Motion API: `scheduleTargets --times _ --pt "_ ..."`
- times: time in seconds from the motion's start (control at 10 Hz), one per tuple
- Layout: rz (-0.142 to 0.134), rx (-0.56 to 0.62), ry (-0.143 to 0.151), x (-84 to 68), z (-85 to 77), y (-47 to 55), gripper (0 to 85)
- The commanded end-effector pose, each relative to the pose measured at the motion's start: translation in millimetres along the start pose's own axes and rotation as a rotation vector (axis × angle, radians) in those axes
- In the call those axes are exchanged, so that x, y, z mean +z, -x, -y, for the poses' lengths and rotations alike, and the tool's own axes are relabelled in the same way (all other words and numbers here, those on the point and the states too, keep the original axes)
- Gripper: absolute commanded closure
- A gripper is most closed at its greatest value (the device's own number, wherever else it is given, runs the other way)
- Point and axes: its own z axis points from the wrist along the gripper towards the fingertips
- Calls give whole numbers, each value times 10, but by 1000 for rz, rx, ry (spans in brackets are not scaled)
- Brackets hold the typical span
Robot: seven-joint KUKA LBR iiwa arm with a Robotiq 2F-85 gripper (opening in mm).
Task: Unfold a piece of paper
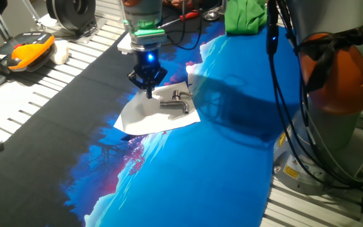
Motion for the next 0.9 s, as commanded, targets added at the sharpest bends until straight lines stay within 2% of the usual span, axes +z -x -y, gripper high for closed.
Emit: scheduleTargets --times 0.0,0.2,0.4,0.8 --pt "8 3 -3 14 -29 19 850" --pt "18 11 8 41 -67 63 850" --pt "51 17 13 71 -104 115 850" --pt "45 9 16 100 -128 99 850"
